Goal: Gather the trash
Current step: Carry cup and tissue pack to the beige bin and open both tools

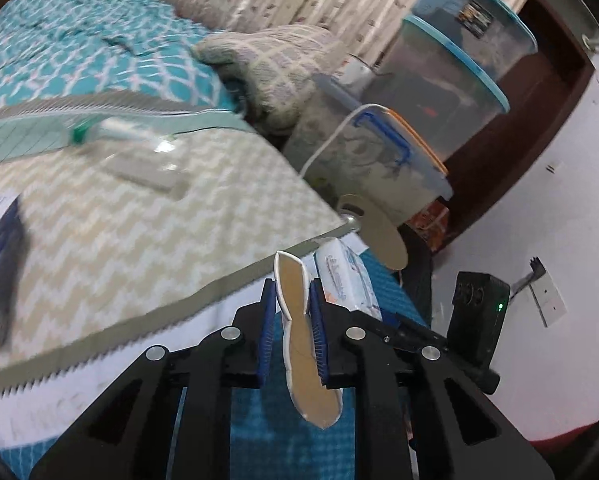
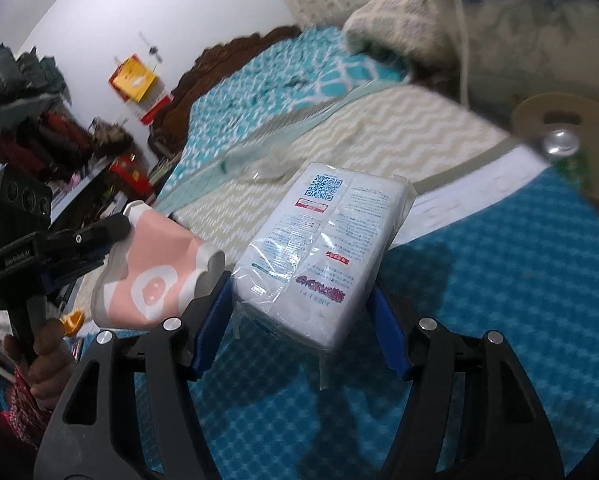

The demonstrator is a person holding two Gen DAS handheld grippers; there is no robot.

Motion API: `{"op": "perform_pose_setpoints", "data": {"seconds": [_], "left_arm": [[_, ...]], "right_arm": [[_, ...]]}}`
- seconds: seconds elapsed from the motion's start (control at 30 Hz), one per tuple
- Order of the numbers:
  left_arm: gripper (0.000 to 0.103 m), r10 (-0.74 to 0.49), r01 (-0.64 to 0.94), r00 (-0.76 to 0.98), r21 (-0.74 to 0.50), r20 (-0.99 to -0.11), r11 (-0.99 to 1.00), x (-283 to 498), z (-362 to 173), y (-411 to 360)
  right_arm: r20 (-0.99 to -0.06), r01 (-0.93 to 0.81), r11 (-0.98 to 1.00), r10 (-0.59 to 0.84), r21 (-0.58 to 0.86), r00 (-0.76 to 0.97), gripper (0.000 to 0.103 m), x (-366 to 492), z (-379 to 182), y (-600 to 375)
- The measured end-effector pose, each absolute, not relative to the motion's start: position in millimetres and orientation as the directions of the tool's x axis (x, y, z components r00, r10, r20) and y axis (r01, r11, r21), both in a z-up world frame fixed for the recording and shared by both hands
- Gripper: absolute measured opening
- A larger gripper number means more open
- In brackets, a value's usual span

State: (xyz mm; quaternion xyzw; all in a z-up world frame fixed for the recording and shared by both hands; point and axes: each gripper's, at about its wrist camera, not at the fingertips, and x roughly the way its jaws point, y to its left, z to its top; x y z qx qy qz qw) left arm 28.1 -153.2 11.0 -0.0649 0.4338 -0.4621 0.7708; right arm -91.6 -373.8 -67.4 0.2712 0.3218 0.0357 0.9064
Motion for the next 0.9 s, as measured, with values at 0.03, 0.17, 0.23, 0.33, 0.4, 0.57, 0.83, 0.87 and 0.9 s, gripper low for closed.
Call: {"op": "perform_pose_setpoints", "data": {"seconds": [0.03, 0.17, 0.23, 0.33, 0.4, 0.57, 0.83, 0.87, 0.9], "left_arm": [[0.016, -0.771, 0.668, 0.185, -0.497, -0.610, 0.554, 30.0, 14.2, -165.5], [0.016, -0.774, 0.709, 0.137, -0.484, -0.618, 0.512, 38.6, 21.8, -224.0], [0.016, -0.771, 0.730, 0.112, -0.474, -0.627, 0.492, 42.1, 22.6, -258.7], [0.016, -0.760, 0.768, 0.084, -0.444, -0.644, 0.462, 47.1, 22.1, -318.0], [0.016, -0.753, 0.785, 0.061, -0.435, -0.655, 0.441, 50.3, 19.7, -358.4], [0.017, -0.723, 0.820, 0.035, -0.394, -0.690, 0.416, 51.9, 8.5, -455.5], [0.059, -0.637, 0.813, 0.090, -0.313, -0.765, 0.491, 56.2, -30.3, -529.6], [0.059, -0.638, 0.810, 0.082, -0.322, -0.766, 0.490, 56.9, -32.0, -527.2], [0.059, -0.646, 0.808, 0.080, -0.330, -0.759, 0.488, 56.8, -31.4, -521.1]], "right_arm": [[-0.558, 0.125, 0.849, 0.219, 0.513, 0.801, 0.066, -95.6, -65.9, -383.8], [-0.545, 0.198, 0.838, 0.134, 0.508, 0.828, 0.066, -111.5, -63.3, -430.2], [-0.545, 0.240, 0.830, 0.089, 0.503, 0.834, 0.066, -120.2, -62.9, -456.0], [-0.553, 0.306, 0.813, 0.023, 0.495, 0.833, 0.067, -130.3, -63.7, -499.2], [-0.562, 0.353, 0.793, -0.017, 0.496, 0.827, 0.067, -135.8, -66.0, -531.4], [-0.581, 0.420, 0.755, -0.064, 0.504, 0.811, 0.068, -138.7, -74.5, -592.1], [-0.615, 0.463, 0.723, -0.067, 0.513, 0.785, 0.084, -119.3, -94.3, -626.7], [-0.606, 0.464, 0.715, -0.071, 0.523, 0.793, 0.084, -121.2, -93.3, -627.5], [-0.597, 0.464, 0.712, -0.079, 0.527, 0.798, 0.084, -125.8, -92.7, -627.9]]}}
